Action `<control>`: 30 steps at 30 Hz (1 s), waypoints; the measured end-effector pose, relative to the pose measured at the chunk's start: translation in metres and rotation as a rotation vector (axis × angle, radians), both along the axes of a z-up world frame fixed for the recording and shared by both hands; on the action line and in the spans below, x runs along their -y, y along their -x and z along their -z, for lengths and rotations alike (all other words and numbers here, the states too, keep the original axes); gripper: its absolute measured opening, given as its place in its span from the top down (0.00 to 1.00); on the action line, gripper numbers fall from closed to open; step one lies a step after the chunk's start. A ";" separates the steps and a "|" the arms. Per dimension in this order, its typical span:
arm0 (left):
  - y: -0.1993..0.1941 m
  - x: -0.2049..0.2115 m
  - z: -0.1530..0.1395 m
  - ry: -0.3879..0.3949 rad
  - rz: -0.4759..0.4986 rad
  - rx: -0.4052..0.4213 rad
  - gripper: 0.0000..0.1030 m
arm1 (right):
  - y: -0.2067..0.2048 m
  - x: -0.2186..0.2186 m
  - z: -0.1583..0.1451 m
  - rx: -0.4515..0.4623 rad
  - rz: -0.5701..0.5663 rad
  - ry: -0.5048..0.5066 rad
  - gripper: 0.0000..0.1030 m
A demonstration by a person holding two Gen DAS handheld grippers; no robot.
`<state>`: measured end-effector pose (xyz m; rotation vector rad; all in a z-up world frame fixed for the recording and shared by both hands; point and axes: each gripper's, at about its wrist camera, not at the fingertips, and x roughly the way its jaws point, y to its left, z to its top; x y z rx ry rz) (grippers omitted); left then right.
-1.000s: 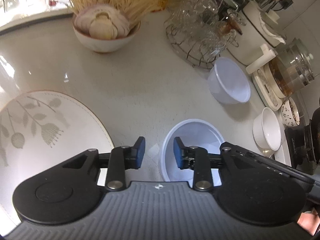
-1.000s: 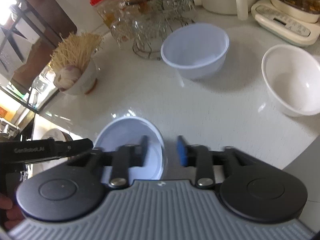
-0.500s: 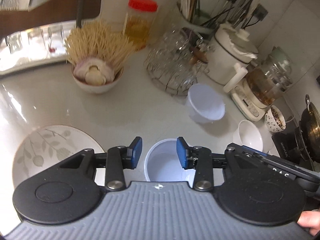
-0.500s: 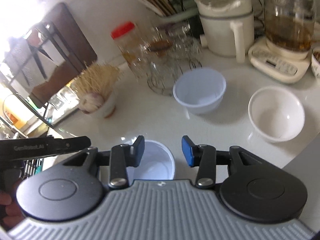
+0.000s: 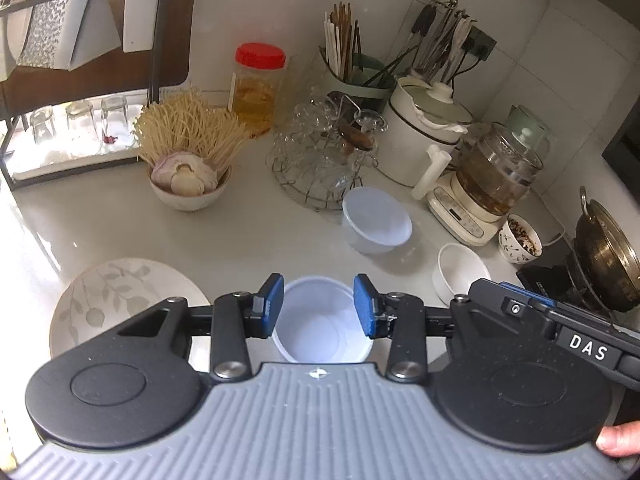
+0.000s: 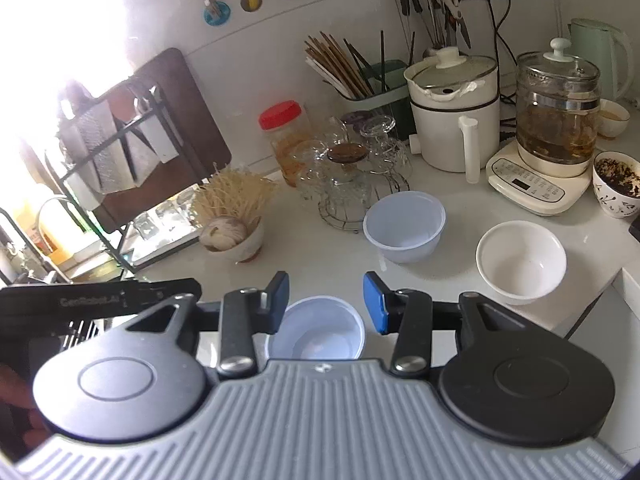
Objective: Organize plates and bowls
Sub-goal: 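Move both grippers to the second translucent bowl by the glass cup rack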
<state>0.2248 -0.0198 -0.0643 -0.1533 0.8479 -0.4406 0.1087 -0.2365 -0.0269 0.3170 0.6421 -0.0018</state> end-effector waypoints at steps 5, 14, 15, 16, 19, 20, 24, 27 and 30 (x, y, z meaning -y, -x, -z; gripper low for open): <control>0.016 -0.003 -0.002 0.005 0.012 -0.003 0.57 | 0.019 -0.008 -0.003 0.012 -0.004 0.009 0.57; 0.028 -0.001 0.000 -0.002 0.052 -0.026 0.57 | 0.039 -0.011 -0.002 -0.008 0.044 0.011 0.57; 0.028 0.000 0.000 -0.001 0.059 -0.030 0.57 | 0.040 -0.011 -0.001 -0.013 0.052 0.009 0.57; 0.028 0.001 0.001 -0.001 0.067 -0.034 0.57 | 0.042 -0.010 -0.001 -0.015 0.060 0.008 0.57; 0.023 0.003 0.004 -0.011 0.092 -0.039 0.57 | 0.042 -0.010 0.000 -0.020 0.081 0.015 0.57; 0.021 0.004 0.004 -0.014 0.099 -0.041 0.57 | 0.041 -0.009 0.000 -0.025 0.088 0.014 0.57; 0.007 0.010 0.009 -0.029 0.133 -0.050 0.57 | 0.036 -0.008 -0.002 -0.025 0.119 0.013 0.57; -0.003 0.017 0.012 -0.037 0.180 -0.050 0.57 | 0.029 -0.005 -0.001 -0.031 0.146 0.010 0.57; -0.014 0.023 0.015 -0.042 0.224 -0.054 0.57 | 0.023 -0.004 -0.001 -0.044 0.179 0.017 0.57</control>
